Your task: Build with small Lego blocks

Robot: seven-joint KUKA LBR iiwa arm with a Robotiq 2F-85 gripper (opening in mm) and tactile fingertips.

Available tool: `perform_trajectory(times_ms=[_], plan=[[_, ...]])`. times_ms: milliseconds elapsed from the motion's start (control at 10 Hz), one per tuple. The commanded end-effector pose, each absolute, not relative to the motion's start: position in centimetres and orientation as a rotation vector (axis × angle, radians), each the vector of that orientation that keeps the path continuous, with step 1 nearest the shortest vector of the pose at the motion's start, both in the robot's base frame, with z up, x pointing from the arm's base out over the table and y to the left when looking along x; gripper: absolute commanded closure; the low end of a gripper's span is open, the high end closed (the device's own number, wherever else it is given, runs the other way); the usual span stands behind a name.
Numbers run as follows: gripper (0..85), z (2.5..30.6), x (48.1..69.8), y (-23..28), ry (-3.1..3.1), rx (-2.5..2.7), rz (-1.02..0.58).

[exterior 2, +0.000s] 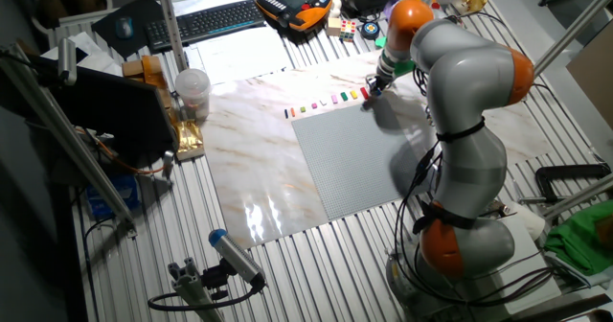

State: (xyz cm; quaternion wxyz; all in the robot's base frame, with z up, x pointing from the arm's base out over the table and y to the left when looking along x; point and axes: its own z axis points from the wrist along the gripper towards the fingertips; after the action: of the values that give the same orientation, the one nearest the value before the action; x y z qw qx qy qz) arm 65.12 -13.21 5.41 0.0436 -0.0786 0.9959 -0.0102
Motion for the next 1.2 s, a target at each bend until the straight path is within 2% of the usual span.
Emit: perform_trajectory(times_ms=[0, 1100], plan=[[47.3, 5.2, 65.4, -13.5, 3.043, -0.247, -0.029], [49.3, 3.3, 66.5, -14.6, 3.042, -0.300, -0.001]])
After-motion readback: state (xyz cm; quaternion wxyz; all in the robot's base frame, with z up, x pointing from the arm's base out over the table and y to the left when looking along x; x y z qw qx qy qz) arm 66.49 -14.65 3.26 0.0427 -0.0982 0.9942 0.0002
